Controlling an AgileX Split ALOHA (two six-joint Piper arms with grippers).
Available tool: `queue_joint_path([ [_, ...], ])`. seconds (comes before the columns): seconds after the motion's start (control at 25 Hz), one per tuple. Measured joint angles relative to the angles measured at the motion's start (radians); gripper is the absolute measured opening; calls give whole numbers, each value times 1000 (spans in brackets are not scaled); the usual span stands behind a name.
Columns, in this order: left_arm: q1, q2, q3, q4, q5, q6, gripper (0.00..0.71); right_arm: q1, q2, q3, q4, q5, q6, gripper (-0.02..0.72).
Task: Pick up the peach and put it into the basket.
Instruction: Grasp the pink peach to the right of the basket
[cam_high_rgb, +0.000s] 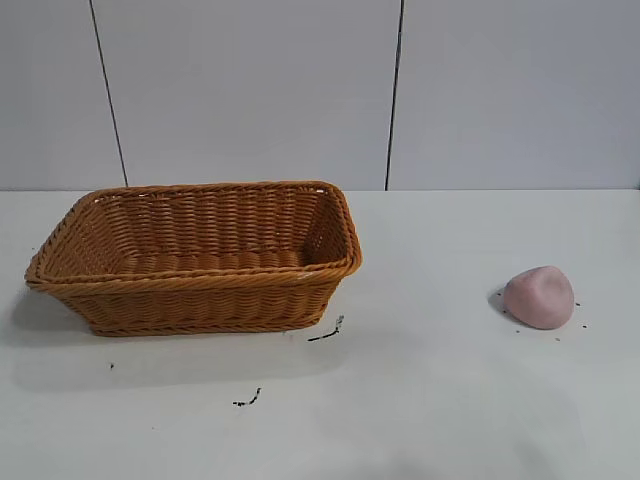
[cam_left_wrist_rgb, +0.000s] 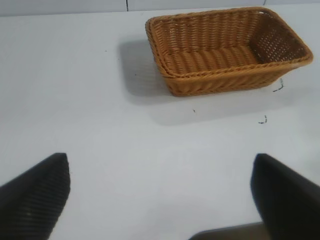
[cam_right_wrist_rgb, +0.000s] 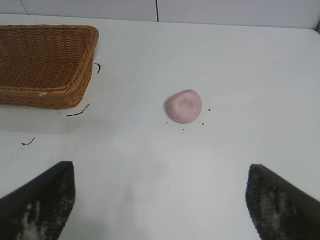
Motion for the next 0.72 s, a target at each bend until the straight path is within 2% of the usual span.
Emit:
queue_joint_path([
  [0.12,0,0,0,0,0,0,694,0,214,-130,0,40,0,643],
  [0.4,0,0,0,0,0,0,694,0,603,-337,-9,53,0,643],
  [0.56,0,0,0,0,0,0,694,0,772,-404,-42,47,0,643],
  [0.72,0,0,0,0,0,0,694,0,896,-419,-65,-8,6,643],
])
